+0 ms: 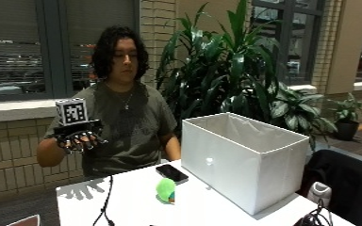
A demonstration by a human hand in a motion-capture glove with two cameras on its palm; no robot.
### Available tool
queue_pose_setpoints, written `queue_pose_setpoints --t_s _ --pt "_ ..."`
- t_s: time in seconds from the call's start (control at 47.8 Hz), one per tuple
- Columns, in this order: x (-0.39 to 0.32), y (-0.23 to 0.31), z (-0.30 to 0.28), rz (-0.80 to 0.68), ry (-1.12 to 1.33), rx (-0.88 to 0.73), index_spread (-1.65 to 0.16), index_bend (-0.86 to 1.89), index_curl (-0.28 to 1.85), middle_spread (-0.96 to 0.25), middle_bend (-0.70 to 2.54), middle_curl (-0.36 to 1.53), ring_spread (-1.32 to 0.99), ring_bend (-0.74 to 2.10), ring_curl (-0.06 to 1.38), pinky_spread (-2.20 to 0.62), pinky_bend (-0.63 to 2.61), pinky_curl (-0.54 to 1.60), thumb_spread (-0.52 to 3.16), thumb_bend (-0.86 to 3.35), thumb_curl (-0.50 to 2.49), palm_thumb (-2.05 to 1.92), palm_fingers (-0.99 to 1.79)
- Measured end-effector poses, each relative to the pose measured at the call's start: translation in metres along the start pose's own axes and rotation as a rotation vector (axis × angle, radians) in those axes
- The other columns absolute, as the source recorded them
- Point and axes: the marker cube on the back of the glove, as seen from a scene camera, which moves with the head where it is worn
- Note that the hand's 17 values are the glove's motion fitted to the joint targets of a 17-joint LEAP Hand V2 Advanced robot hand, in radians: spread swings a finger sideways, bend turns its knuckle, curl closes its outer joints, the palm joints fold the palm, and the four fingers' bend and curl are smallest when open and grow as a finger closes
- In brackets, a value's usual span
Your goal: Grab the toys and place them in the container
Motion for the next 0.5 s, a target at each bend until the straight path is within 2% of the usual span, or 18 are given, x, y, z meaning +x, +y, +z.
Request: queue_pose_setpoints --t_s 0.042,0.126,0.209,0.293,0.44,0.503 --pt "0.000 -0.001 0.000 0.011 0.003 0.005 -0.18 0.09 0.01 -0.03 0.14 0.02 -0.05 0.25 0.04 0.00 0.61 0.14 0.46 -0.03 0.02 -0.03 0.20" --pt "0.009 0.011 -0.008 -0.161 0.003 -0.148 -0.24 0.11 0.04 -0.04 0.16 0.05 -0.08 0.29 0.07 0.00 0.71 0.21 0.66 -0.03 0.04 -0.03 0.14" --pt "0.010 0.010 -0.008 -0.154 0.006 -0.147 -0.28 0.13 0.06 -0.05 0.18 0.08 -0.10 0.32 0.09 0.00 0.76 0.24 0.80 -0.03 0.07 -0.04 0.11" --pt "0.014 0.011 -0.008 -0.240 0.005 -0.175 -0.31 0.14 0.08 -0.06 0.19 0.11 -0.11 0.35 0.11 0.00 0.78 0.26 0.89 -0.04 0.09 -0.04 0.09" --pt "0.007 -0.001 -0.003 -0.170 -0.013 -0.117 -0.34 0.15 0.11 -0.06 0.19 0.15 -0.12 0.38 0.13 0.00 0.81 0.28 0.98 -0.04 0.12 -0.04 0.06" --pt "0.002 0.002 -0.004 -0.226 -0.035 -0.165 -0.34 0.16 0.13 -0.06 0.19 0.16 -0.13 0.39 0.14 0.00 0.82 0.29 1.01 -0.04 0.13 -0.05 0.06"
